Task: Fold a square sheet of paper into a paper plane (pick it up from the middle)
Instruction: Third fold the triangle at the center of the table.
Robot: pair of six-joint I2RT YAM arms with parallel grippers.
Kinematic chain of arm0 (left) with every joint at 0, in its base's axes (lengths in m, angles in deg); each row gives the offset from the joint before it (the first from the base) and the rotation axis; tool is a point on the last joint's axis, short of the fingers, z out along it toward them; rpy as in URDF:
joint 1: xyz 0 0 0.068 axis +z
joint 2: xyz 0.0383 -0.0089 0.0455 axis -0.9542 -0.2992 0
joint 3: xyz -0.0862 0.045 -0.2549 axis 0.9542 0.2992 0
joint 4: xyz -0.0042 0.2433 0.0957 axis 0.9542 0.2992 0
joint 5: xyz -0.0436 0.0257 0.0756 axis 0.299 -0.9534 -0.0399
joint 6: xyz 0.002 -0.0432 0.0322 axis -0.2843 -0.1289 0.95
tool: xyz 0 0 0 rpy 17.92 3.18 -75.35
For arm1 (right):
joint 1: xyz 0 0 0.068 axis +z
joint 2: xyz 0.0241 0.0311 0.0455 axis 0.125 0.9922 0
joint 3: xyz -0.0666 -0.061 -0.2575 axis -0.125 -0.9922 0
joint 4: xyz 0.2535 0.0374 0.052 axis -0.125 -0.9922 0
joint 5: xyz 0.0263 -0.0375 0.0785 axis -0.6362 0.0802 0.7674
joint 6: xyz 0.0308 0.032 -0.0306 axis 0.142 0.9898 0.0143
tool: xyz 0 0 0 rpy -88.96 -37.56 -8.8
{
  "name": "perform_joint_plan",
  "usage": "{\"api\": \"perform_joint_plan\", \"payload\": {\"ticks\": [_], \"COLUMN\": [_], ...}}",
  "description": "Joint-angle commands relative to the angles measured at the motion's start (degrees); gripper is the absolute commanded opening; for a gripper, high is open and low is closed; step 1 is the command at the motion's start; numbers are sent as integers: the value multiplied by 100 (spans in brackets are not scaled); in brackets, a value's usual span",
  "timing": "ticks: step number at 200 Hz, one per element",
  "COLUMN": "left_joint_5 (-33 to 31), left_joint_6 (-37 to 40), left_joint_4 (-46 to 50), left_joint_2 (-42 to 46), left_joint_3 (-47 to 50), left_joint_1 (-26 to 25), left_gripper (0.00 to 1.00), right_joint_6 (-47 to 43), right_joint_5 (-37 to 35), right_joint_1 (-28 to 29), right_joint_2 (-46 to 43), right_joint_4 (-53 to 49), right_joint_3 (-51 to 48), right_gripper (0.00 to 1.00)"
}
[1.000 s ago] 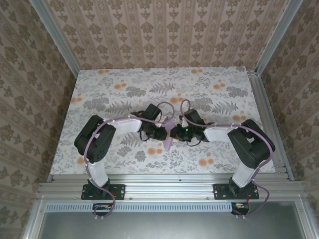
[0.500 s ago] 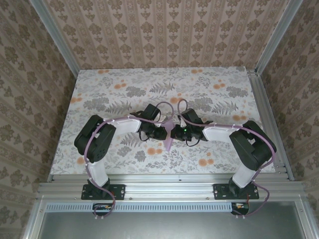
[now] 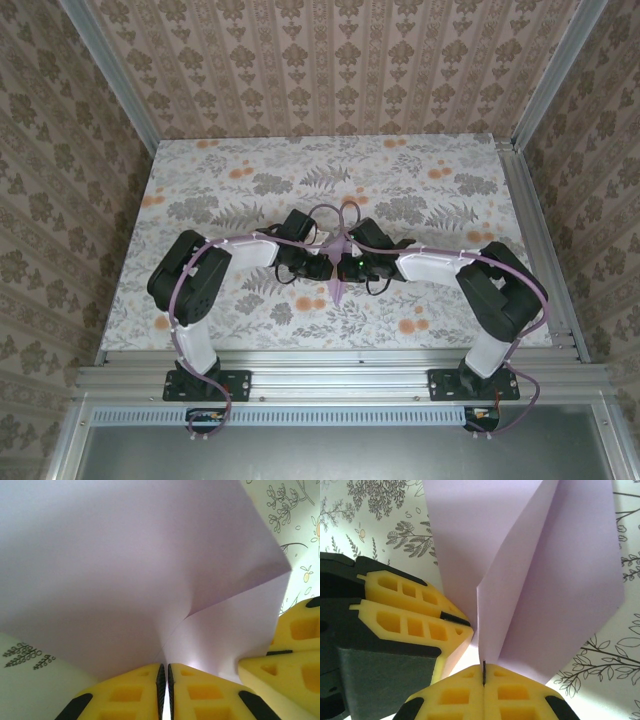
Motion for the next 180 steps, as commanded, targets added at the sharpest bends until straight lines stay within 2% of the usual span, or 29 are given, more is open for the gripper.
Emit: {"api": "perform_joint_plan", "payload": {"ticks": [1,42,119,180], "left_joint_5": [-98,-32,112,-50], "left_joint_6": [64,28,-98,-27], "left_joint_4": [98,29,118,426], "left_joint_2": [-11,48,525,804], "left_joint_3": [179,219,199,169], "left_joint_1": [46,81,87,106], "left_gripper": [14,14,11,11], "right_joint_6": [-149,-175,-368,-368], "right_joint_5": [-113,-31,-392,-494], "right_joint_1": [77,111,130,157], "right_joint_2": [93,156,125,108], "right_joint_4": [-184,-42,-400,-467], "right_joint_3": [138,108,160,137], "right_gripper": [2,1,0,0]}}
